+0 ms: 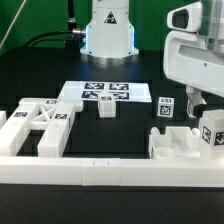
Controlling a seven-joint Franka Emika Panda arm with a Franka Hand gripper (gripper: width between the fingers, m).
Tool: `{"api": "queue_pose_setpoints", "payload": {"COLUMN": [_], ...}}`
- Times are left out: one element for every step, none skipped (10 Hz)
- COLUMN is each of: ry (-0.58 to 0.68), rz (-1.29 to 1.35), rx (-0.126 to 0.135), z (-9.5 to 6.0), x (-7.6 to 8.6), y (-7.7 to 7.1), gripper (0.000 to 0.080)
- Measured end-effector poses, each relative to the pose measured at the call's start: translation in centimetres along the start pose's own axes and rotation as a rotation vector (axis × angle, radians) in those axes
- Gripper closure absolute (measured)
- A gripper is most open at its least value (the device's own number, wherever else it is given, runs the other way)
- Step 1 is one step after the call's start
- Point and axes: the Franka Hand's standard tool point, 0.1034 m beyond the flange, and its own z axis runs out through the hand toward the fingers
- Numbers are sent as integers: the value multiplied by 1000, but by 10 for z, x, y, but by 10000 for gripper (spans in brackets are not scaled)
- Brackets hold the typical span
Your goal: Assemble chair
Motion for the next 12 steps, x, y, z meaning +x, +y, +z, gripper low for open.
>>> {"api": "queue_pose_setpoints", "payload": {"ry": [2,7,5,5,2,2,0,-1,-2,-3,-5,-5], "rz": [-105,-230,-326,-437,-529,-592,-670,-752,-805,-846,-907,-895], "rx": [-2,-10,-26,-42,-51,-56,-57,-57,-57,-58,-58,-57], "z": [0,1,1,0,-1,-2,-2,-2,-2,-2,-2,-2], "x": [0,1,0,1,1,2,2,3,4,4,5,5], "y": [0,1,2,3,3,3,3,3,3,3,4,4], "gripper": [151,151,151,151,151,151,151,151,151,151,273,273]}}
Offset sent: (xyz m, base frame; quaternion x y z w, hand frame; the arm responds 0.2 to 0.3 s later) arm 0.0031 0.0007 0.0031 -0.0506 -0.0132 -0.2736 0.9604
